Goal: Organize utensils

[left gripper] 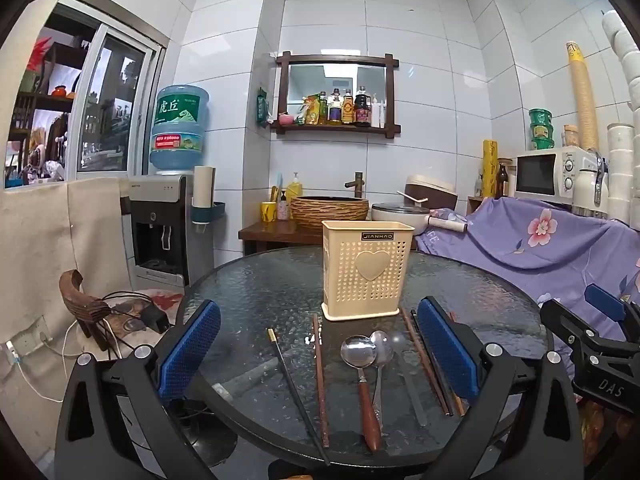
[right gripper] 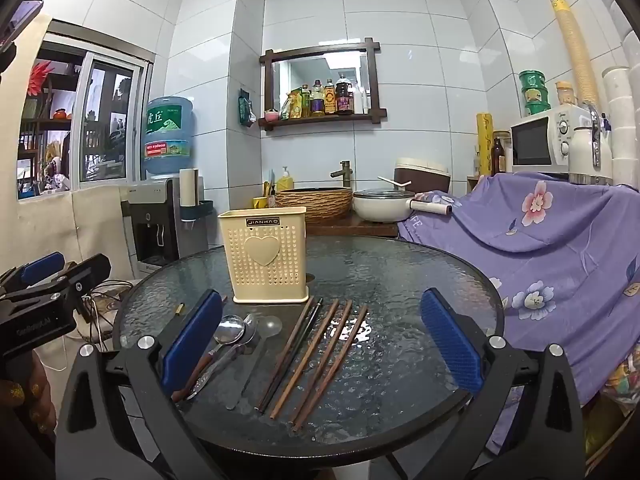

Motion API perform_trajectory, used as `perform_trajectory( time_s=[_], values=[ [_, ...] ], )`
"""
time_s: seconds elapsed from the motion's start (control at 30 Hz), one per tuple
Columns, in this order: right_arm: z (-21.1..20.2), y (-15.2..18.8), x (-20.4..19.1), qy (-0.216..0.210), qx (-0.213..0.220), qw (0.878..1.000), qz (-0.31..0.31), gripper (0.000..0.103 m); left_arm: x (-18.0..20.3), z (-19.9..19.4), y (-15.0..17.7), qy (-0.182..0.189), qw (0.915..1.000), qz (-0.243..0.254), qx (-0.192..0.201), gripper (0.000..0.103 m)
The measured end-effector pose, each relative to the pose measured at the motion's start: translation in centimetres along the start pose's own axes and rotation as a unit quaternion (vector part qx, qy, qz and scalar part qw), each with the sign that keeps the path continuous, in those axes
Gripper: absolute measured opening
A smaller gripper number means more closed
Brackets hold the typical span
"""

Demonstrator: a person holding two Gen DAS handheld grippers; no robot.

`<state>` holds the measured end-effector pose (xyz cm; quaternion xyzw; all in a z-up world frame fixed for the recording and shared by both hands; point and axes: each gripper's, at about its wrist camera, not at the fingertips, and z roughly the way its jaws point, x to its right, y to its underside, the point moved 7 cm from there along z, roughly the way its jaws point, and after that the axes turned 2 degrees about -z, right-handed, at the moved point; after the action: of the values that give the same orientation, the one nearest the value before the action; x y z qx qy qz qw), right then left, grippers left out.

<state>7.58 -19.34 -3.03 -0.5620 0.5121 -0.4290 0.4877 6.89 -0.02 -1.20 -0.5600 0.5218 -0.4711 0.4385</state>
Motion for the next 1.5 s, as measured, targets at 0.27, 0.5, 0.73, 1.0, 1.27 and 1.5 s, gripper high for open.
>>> perform_trajectory(
  time_s=[0.27, 0.5, 0.73, 1.0, 1.27, 1.5],
  values=[
    [0.1, 0.2, 0.0, 0.001, -0.004, 1.0, 0.002, 0.098, 0.0, 0.0, 0.0, 0.002, 1.0, 0.003, -0.004, 0.097],
    [0.3, 0.0, 0.1, 0.001, -0.008, 1.0, 0.001, 0.098, 0.0, 0.0, 0.0, 0.0, 1.0, 0.005, -0.003, 0.097],
    [0.7, 0.7, 0.0, 0.002, -0.012, 1.0, 0.004, 0.098, 0.0, 0.1, 0.2, 0.001, 1.0, 0.007, -0.006, 0.097],
    [0.6, 0.6, 0.0, 0.001, -0.013, 1.0, 0.005, 0.098, -0.1, 0.4, 0.8, 0.001, 0.9999, 0.006, -0.01, 0.097],
    [0.5, 0.6, 0.0, 0.001, -0.013, 1.0, 0.004, 0.098, -0.3, 0.4, 0.9, 0.001, 0.9999, 0.005, -0.011, 0.097],
    [0.5, 0.6, 0.0, 0.001, -0.013, 1.0, 0.004, 0.098, -0.3, 0.5, 0.9, 0.001, 0.9999, 0.004, -0.012, 0.097]
  ],
)
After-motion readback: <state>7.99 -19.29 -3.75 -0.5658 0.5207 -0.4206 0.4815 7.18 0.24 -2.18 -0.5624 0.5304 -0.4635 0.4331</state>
